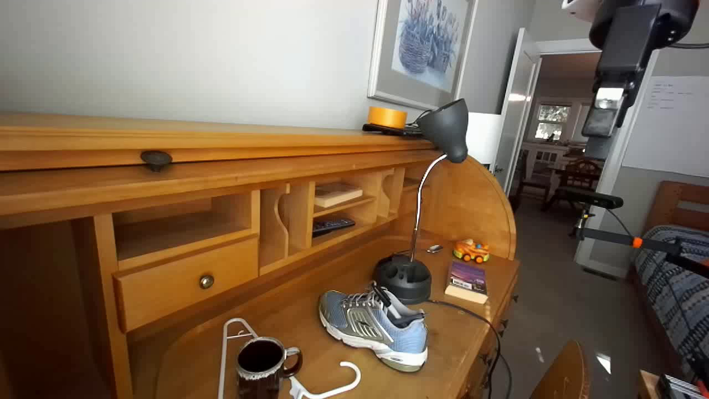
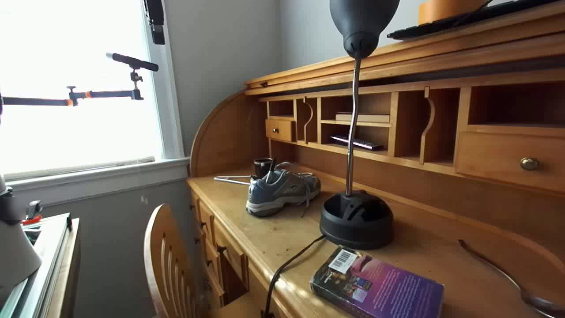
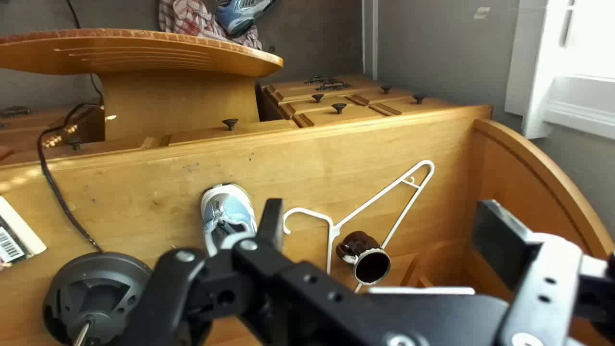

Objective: Put the book on top of the mug

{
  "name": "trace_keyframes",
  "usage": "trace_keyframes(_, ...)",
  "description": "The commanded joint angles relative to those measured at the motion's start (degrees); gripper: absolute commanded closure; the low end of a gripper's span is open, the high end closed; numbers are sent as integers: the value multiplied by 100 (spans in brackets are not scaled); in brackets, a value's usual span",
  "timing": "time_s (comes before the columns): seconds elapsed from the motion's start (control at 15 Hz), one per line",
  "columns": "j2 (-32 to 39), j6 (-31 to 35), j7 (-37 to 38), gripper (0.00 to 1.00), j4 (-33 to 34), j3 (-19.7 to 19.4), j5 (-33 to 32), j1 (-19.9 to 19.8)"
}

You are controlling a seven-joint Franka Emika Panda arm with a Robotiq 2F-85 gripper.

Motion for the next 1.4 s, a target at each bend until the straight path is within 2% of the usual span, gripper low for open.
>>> trace_keyframes(0.0, 6, -37, -67, 0, 22, 81, 63, -124)
trace_keyframes(0.33, 6, -37, -67, 0, 22, 81, 63, -124)
trace_keyframes(0.4, 43, 24, 31, 0, 26, 145, -92, -236)
trace_keyframes(0.73, 589, 1072, 424, 0, 85, 64, -511, -948)
trace_keyframes(1.0, 1029, 1691, 279, 0, 26, -274, -400, -1120)
trace_keyframes(1.2, 1329, 2107, -106, 0, -76, -570, -389, -1098)
trace_keyframes(1.33, 1486, 2289, -859, 0, -155, -774, -602, -1037)
